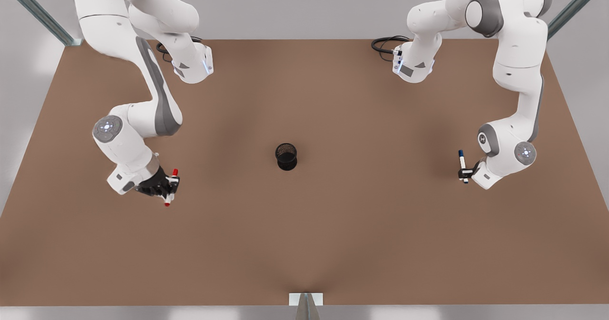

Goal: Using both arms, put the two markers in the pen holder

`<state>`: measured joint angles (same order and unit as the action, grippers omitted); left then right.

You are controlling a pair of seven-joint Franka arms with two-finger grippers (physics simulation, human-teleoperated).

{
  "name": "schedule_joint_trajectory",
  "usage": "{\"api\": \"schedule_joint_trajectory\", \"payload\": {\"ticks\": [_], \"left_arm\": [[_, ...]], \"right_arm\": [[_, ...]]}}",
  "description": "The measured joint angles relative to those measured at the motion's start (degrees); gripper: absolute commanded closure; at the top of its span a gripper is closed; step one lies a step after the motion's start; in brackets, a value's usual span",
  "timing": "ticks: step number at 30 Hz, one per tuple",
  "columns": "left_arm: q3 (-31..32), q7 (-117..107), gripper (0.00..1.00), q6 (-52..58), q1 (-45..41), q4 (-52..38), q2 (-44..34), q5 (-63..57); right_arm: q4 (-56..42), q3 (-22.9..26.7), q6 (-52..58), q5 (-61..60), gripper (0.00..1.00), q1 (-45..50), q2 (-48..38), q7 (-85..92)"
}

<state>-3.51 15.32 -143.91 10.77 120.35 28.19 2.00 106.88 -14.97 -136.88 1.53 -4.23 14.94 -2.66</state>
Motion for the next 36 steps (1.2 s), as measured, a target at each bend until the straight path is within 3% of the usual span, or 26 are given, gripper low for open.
{"api": "schedule_joint_trajectory", "payload": {"ticks": [2,5,10,17,26,31,36], "left_arm": [[0.0,0.1,0.43,-0.2,0.1,0.0,0.1,0.0],[0.0,0.2,0.47,-0.5,0.1,0.0,0.4,0.0],[0.0,0.4,0.54,-0.7,0.1,0.0,0.6,0.0],[0.0,0.5,0.6,-0.8,0.0,0.0,1.0,0.0],[0.0,0.4,0.71,-0.9,0.0,0.0,1.0,-0.2],[0.0,0.2,0.71,-0.9,0.0,-0.1,1.4,-0.3],[0.0,-0.3,0.78,-0.9,0.0,-0.2,1.2,-0.6]], "right_arm": [[-3.8,-3.1,3.2,-0.1,0.79,2.0,0.6,-1.0],[-8.0,-4.1,5.5,-0.1,0.79,12.3,2.4,-4.4],[-7.1,-4.9,0.6,0.0,0.79,24.4,4.5,-12.7],[14.5,-6.2,-24.0,0.3,0.79,25.3,0.3,-23.9],[19.0,-6.0,-52.6,4.0,0.79,25.0,1.7,-29.8],[21.0,-6.0,-59.6,5.0,0.79,24.6,0.1,-24.8],[23.7,-5.6,-62.7,5.3,0.79,24.4,0.8,-17.0]]}}
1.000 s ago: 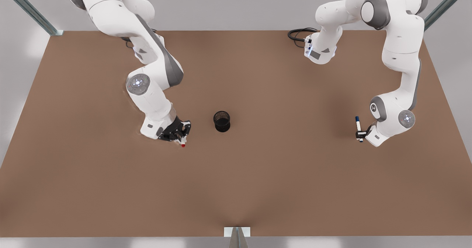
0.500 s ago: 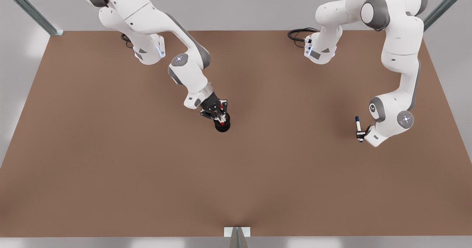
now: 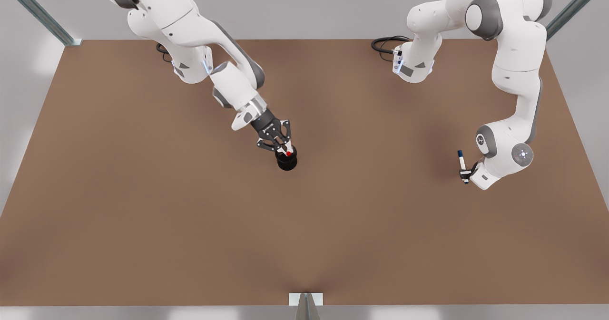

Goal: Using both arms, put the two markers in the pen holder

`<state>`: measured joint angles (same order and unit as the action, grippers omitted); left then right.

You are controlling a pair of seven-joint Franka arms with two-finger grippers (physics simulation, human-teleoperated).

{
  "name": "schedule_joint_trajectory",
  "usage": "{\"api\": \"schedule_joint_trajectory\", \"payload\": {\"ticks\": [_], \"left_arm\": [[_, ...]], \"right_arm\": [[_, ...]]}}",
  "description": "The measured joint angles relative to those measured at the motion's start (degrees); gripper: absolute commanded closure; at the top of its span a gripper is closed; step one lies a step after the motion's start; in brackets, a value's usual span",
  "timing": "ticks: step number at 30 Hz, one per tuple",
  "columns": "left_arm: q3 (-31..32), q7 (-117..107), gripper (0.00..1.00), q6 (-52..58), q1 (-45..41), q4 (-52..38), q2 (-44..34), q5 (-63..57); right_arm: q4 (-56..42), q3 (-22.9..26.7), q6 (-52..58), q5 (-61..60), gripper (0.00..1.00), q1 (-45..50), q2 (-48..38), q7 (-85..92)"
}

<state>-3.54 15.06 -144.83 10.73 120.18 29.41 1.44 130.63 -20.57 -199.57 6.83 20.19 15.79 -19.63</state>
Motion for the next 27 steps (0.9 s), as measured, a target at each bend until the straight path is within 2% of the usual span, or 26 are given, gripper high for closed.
{"api": "schedule_joint_trajectory", "payload": {"ticks": [11,21,22,23,25,26,27], "left_arm": [[-0.1,-0.5,0.79,1.9,0.2,-0.8,-2.7,-0.3],[-0.1,0.5,0.79,3.2,0.2,-1.2,-4.7,-0.3],[-0.1,1.0,0.79,3.5,0.2,-1.7,-5.3,-0.3],[0.0,1.4,0.79,3.9,0.2,-2.4,-6.1,-0.3],[0.2,2.4,0.79,6.1,0.1,-5.2,-8.3,-0.2],[0.3,2.8,0.79,7.6,-0.1,-6.6,-9.3,-0.1],[0.7,3.2,0.79,9.1,-0.2,-7.4,-10.2,0.0]], "right_arm": [[0.1,0.2,-1.9,0.1,0.79,1.8,8.3,12.9],[0.0,0.4,-2.2,0.4,0.79,2.8,11.7,19.5],[0.0,0.4,-2.2,0.4,0.74,2.9,12.2,19.9],[0.0,0.5,-2.2,0.4,0.47,2.9,12.5,20.4],[-0.1,0.5,-2.1,0.2,0.05,3.0,13.0,21.4],[-0.2,0.5,-2.1,0.1,0.0,2.8,13.0,21.9],[-0.5,0.5,-2.1,0.1,0.0,2.4,12.6,22.3]]}}
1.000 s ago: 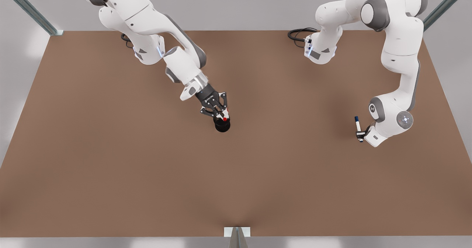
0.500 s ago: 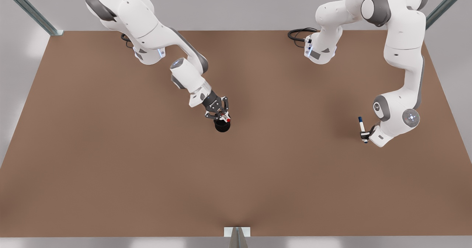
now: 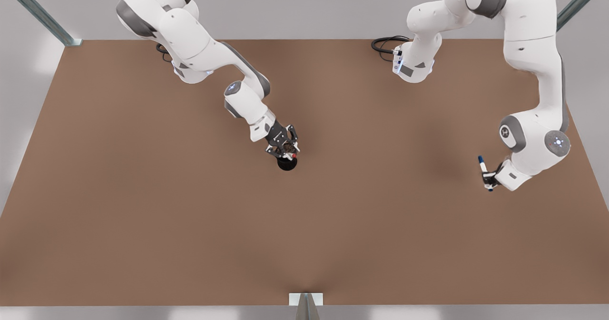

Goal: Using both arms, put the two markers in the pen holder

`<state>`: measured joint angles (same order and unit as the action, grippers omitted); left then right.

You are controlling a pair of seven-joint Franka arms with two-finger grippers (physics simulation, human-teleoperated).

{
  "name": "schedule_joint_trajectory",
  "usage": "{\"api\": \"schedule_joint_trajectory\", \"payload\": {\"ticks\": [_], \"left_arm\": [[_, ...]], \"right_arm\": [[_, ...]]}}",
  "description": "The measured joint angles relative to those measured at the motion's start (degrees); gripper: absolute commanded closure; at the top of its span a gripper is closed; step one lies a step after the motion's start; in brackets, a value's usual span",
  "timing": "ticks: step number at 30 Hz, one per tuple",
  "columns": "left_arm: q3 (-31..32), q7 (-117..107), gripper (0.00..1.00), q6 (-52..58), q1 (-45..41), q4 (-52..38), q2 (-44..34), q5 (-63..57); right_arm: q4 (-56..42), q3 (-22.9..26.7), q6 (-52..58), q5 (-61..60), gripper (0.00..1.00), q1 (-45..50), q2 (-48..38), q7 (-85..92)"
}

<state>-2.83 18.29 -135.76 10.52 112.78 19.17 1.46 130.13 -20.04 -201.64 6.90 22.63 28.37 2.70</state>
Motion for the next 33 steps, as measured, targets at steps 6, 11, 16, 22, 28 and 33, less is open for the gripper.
{"api": "schedule_joint_trajectory", "payload": {"ticks": [6,11,16,22,28,33], "left_arm": [[1.6,4.7,0.79,11.1,-0.2,-7.2,-2.0,5.8],[12.6,11.6,0.79,19.4,-0.6,-13.6,-1.9,16.1],[20.6,19.5,0.79,21.5,-2.5,-15.7,-1.3,28.5],[21.3,28.8,0.79,17.7,-10.4,-15.6,-1.3,39.8],[21.2,37.1,0.79,9.1,-21.5,-14.7,0.5,52.3],[21.2,42.9,0.79,-1.8,-31.2,-15.3,2.9,63.4]], "right_arm": [[-27.1,0.3,31.6,-0.1,0.0,-9.8,-18.3,1.7],[-46.4,18.5,75.1,-3.0,0.0,-16.9,-19.2,-0.8],[-47.4,25.1,96.3,-6.9,0.0,-19.2,-18.5,-0.7],[-47.7,25.3,106.4,-8.8,0.0,-17.6,-18.3,-0.7],[-47.7,25.3,110.2,-9.6,0.0,-18.0,-18.3,-0.6],[-47.7,25.3,111.4,-9.7,0.0,-18.0,-18.3,-0.5]]}}
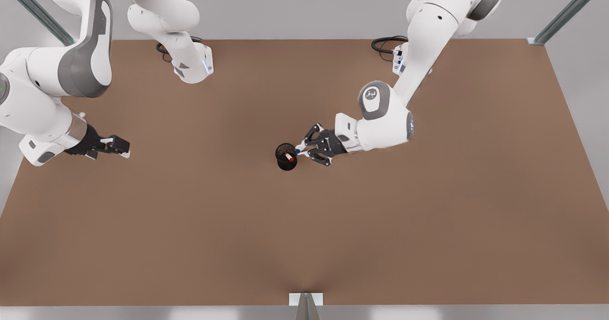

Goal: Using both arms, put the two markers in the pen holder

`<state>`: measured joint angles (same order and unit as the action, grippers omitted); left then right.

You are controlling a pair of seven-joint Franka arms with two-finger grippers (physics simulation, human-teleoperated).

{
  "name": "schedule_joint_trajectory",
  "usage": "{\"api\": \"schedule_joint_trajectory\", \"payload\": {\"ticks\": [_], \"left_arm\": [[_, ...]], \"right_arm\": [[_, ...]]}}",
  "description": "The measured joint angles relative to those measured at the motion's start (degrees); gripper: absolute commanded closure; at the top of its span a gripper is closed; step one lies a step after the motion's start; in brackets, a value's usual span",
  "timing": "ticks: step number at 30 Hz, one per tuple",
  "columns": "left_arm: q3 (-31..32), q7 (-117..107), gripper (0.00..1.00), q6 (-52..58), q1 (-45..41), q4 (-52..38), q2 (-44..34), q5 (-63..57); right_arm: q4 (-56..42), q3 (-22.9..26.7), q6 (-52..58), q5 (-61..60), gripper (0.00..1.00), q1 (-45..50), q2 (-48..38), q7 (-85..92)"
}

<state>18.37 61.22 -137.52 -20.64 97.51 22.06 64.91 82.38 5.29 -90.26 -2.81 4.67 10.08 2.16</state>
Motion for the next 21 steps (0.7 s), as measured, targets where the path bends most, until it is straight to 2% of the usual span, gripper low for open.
{"api": "schedule_joint_trajectory", "payload": {"ticks": [6,21], "left_arm": [[0.0,5.2,0.79,-13.6,-9.0,-3.4,5.6,6.8],[-0.3,14.9,0.79,-33.0,-15.7,-0.6,9.9,9.5]], "right_arm": [[0.0,0.0,0.6,0.0,0.0,-0.1,0.0,0.1],[0.0,0.1,0.9,0.0,0.0,-0.2,0.1,0.9]]}}
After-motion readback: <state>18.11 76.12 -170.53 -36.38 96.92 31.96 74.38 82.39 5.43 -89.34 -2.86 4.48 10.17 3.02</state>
